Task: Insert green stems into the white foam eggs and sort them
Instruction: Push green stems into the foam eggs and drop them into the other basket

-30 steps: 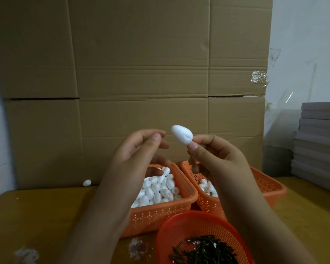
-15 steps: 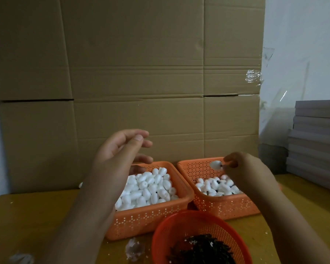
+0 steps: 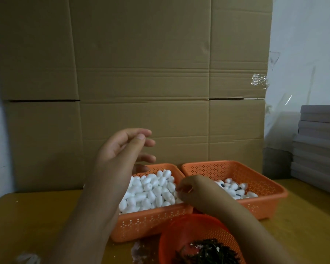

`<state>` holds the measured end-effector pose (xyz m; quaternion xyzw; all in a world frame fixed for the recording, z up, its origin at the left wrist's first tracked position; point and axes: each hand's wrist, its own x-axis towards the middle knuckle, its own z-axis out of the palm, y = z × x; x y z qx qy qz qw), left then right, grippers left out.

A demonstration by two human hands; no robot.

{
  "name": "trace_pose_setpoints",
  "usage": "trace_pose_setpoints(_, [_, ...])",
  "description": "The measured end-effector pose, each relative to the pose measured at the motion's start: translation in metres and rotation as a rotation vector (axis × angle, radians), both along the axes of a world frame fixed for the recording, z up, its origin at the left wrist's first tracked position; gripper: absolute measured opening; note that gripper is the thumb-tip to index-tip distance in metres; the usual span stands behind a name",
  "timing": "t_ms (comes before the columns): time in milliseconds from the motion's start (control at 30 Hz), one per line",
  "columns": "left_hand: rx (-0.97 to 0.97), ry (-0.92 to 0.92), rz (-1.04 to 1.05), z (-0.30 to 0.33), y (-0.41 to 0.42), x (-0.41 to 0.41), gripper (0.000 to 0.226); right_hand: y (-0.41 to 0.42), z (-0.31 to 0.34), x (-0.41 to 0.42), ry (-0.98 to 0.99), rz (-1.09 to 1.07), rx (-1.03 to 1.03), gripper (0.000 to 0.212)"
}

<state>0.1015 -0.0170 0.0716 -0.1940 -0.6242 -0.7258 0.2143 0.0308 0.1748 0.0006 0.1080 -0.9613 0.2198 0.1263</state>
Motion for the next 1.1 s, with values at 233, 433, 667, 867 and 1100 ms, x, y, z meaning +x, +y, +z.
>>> trace_pose_setpoints(233, [0.051, 0.005, -0.011, 0.004, -0.009, -0.001, 0.024, -0.038, -0.003, -0.063, -0.194, -0.142, 0.302, 0.043])
trace_pose_setpoints(433, [0.069, 0.039, -0.036, 0.007, -0.015, -0.001, 0.024, -0.056, -0.009, -0.079, -0.376, -0.092, 0.442, 0.058])
trace_pose_setpoints(667, [0.083, 0.043, -0.061, 0.008, -0.018, 0.000, 0.024, -0.035, 0.012, -0.060, -0.073, 0.008, -0.222, 0.029])
trace_pose_setpoints(867, [-0.077, 0.116, -0.022, 0.003, -0.010, 0.000, 0.017, -0.026, 0.049, 0.028, -0.153, 0.486, -1.360, 0.025])
trace_pose_setpoints(1100, [-0.436, 0.329, 0.122, -0.010, 0.020, 0.012, 0.021, -0.027, 0.053, 0.076, -0.099, 0.558, -1.564, 0.045])
